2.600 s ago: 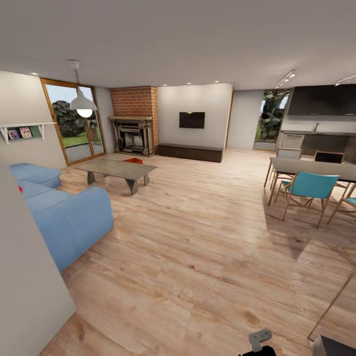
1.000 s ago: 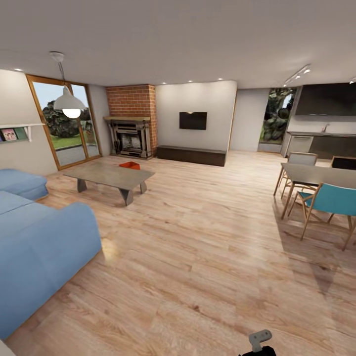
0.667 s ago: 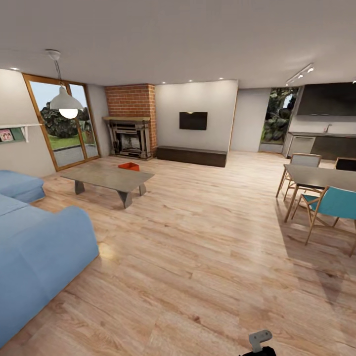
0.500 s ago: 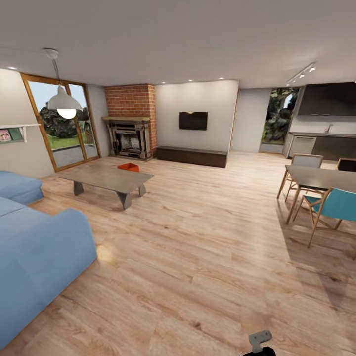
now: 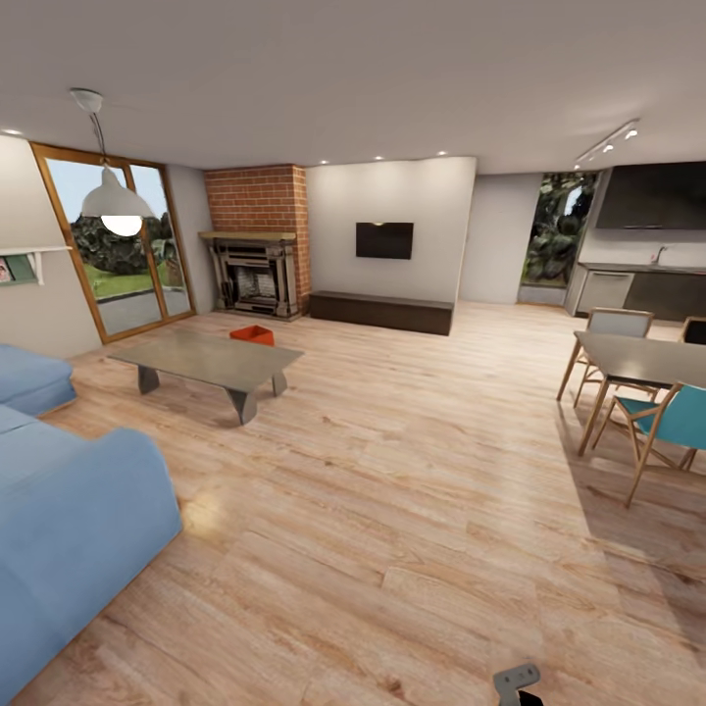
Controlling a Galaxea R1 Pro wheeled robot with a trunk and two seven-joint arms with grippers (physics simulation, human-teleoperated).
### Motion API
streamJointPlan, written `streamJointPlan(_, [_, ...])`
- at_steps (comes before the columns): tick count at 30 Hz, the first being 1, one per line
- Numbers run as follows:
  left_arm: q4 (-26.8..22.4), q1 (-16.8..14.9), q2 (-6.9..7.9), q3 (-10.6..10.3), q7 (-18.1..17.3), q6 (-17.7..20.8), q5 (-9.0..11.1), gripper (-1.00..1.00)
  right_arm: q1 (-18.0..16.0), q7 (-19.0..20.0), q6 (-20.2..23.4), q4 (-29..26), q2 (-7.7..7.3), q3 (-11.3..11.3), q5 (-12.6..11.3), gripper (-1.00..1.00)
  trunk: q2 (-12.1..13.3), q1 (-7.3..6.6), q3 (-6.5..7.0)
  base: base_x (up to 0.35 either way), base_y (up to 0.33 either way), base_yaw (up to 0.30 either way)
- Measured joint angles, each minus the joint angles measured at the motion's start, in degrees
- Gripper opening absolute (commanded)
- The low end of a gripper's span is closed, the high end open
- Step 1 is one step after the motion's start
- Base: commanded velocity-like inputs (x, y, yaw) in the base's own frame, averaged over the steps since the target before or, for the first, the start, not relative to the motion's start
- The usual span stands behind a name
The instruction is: Move the two storage containers from the living room to the garage. In the garage, place one container on the floor and stack the other container on top of it (either order is fine).
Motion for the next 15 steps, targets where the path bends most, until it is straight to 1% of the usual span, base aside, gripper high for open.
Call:
streamJointPlan(1, [0.37,0.01,0.03,0.01,0.02,-0.9,0.03,1.0,0.01,-0.01,-0.06,0.0,0.0,0.0,-0.01,1.0,0.0,0.0,0.0,0.328,0.0,0.0])
streamJointPlan(5, [0.87,0.02,0.11,0.03,0.05,-2.1,0.07,1.0,0.1,-0.02,-0.24,0.01,0.0,0.0,-0.01,1.0,0.0,0.0,0.0,0.328,0.0,0.0])
streamJointPlan(12, [1.03,0.02,0.14,0.05,0.09,-2.49,0.12,1.0,0.55,-0.03,-0.36,0.01,0.01,0.0,0.18,1.0,0.0,0.0,0.0,0.328,0.0,0.0])
streamJointPlan(13, [1.05,0.02,0.45,0.14,0.13,-2.52,0.3,1.0,0.61,-0.04,-0.35,0.01,0.01,0.0,0.23,1.0,0.0,0.0,0.0,0.328,0.0,0.0])
streamJointPlan(15, [1.05,0.02,0.54,0.16,0.13,-2.53,0.33,1.0,0.63,-0.05,-0.34,0.01,0.01,0.0,0.25,1.0,0.0,0.0,0.0,0.328,0.0,0.0])
